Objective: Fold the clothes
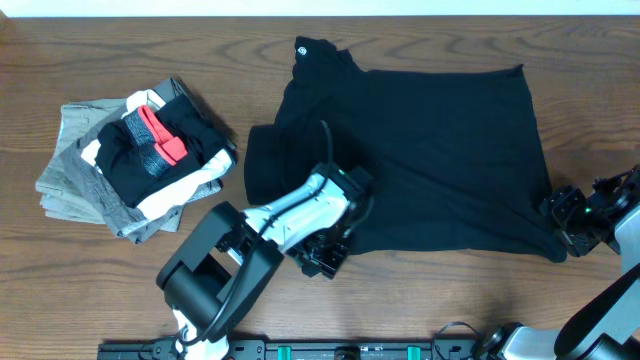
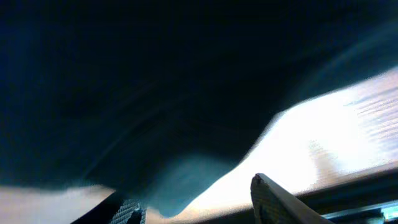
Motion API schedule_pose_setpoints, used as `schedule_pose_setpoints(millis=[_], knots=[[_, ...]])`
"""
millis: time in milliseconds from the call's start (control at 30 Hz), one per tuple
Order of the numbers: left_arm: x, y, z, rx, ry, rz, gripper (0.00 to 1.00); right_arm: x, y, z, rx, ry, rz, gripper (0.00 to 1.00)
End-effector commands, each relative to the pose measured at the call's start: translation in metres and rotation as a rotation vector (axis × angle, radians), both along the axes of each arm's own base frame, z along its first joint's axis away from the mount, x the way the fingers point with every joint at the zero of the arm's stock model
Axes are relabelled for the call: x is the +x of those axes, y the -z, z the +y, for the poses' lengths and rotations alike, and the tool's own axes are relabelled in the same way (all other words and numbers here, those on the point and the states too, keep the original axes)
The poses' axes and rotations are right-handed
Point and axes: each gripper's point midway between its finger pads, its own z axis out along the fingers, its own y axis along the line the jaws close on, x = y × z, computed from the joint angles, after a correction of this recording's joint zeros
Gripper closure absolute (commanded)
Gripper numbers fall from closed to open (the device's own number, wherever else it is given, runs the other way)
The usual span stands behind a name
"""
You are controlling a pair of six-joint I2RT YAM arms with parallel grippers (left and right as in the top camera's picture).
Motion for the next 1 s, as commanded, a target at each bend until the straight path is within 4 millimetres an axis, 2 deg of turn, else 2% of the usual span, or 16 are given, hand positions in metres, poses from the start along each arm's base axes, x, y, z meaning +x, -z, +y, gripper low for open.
schedule_pose_setpoints(millis=[0, 67, 133, 233, 267, 400, 467, 600, 667, 733, 800, 967], knots=[[0.005, 0.001, -0.01, -0.051, 0.092, -0.039, 0.41, -0.001, -0.001, 0.0, 0.004, -0.003, -0.01, 0.28], [0.012, 0.004, -0.016, -0.074, 0.095, -0.074, 0.43, -0.001, -0.002, 0.0, 0.004, -0.003, -0.01, 0.28], [0.021, 0.007, -0.017, -0.071, 0.104, -0.117, 0.51, -0.001, -0.001, 0.0, 0.004, -0.003, -0.01, 0.28], [0.033, 0.008, -0.01, -0.021, 0.103, -0.181, 0.88, -0.002, -0.001, 0.0, 0.006, -0.003, -0.007, 0.28], [0.035, 0.007, -0.007, -0.004, 0.097, -0.193, 0.94, -0.002, -0.001, 0.0, 0.006, -0.003, -0.007, 0.28], [0.039, -0.013, 0.002, 0.035, 0.042, -0.193, 0.94, -0.002, -0.001, 0.001, 0.008, -0.003, -0.006, 0.28], [0.03, -0.035, -0.002, -0.01, 0.04, -0.144, 0.94, -0.002, -0.001, 0.001, 0.009, -0.003, -0.004, 0.28], [-0.003, -0.092, -0.013, -0.19, 0.12, -0.012, 0.94, -0.002, -0.001, 0.001, 0.009, -0.003, -0.004, 0.28], [-0.006, -0.11, -0.011, -0.231, 0.157, -0.033, 0.94, -0.002, -0.001, 0.001, 0.008, -0.003, -0.005, 0.28], [0.0, -0.122, -0.014, -0.292, 0.189, -0.099, 0.94, -0.002, -0.001, 0.0, 0.007, -0.003, -0.006, 0.28], [0.014, -0.127, -0.015, -0.315, 0.194, -0.18, 0.94, -0.002, -0.001, 0.0, 0.006, -0.003, -0.007, 0.28], [0.071, -0.116, -0.002, -0.247, 0.167, -0.375, 0.89, -0.002, -0.001, 0.001, 0.008, -0.003, -0.005, 0.28]])
